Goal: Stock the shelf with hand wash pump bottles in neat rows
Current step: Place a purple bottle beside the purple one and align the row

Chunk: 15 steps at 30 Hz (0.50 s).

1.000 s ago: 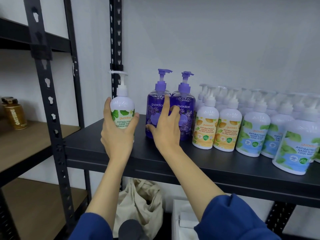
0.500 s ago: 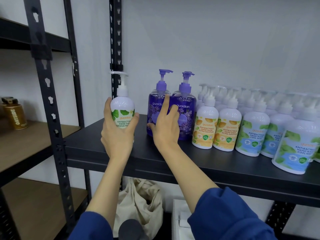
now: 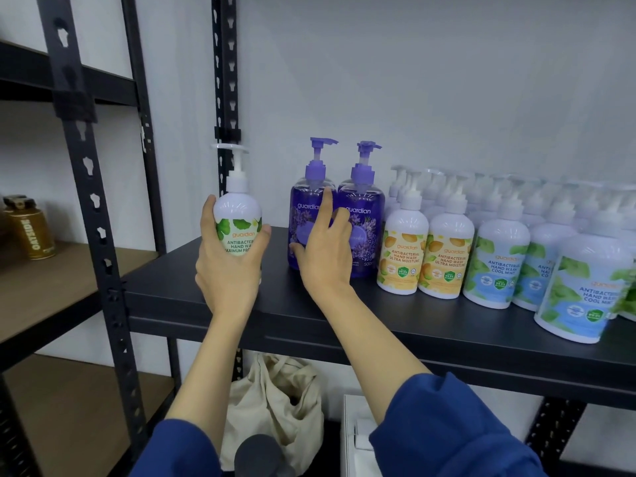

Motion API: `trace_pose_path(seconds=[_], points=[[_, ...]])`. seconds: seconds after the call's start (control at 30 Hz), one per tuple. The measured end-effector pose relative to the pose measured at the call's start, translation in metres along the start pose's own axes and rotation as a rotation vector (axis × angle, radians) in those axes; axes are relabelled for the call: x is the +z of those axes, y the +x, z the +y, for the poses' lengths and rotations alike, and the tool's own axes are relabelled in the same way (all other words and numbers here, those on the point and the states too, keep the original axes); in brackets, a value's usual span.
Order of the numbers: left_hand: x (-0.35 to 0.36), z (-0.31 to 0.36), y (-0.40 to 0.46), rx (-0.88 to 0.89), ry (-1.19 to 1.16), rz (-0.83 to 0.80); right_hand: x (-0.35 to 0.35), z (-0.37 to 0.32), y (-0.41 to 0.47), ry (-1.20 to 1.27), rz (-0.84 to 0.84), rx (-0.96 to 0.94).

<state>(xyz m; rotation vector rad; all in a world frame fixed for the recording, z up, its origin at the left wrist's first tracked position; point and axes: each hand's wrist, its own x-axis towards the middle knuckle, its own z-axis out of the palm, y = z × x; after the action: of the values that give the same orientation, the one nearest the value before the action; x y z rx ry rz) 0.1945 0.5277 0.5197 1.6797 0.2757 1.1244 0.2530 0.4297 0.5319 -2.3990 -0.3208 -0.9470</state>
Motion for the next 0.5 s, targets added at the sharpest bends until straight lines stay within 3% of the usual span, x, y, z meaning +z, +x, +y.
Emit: trace_pose_path(seconds=[0.1,0.33,0.4,0.5], points=[[-0.001,0.002,0.0,-0.016,-0.009,-0.03,-0.013,0.006,-0.006,0.032,-0.052,-0.043],[0.005,0.026,-0.027,-0.074,-0.126,-0.069,-0.08,0.064,-0.057,-0.141,-0.246,-0.059],[0.013,0.039,-0.045,-0.072,-0.185,-0.097,-0.104,0.09,-0.08,-0.175,-0.185,-0.054],[0.032,0.061,-0.074,-0.056,-0.27,-0.146,-0.137,0.137,-0.114,-0.188,0.043,-0.023]])
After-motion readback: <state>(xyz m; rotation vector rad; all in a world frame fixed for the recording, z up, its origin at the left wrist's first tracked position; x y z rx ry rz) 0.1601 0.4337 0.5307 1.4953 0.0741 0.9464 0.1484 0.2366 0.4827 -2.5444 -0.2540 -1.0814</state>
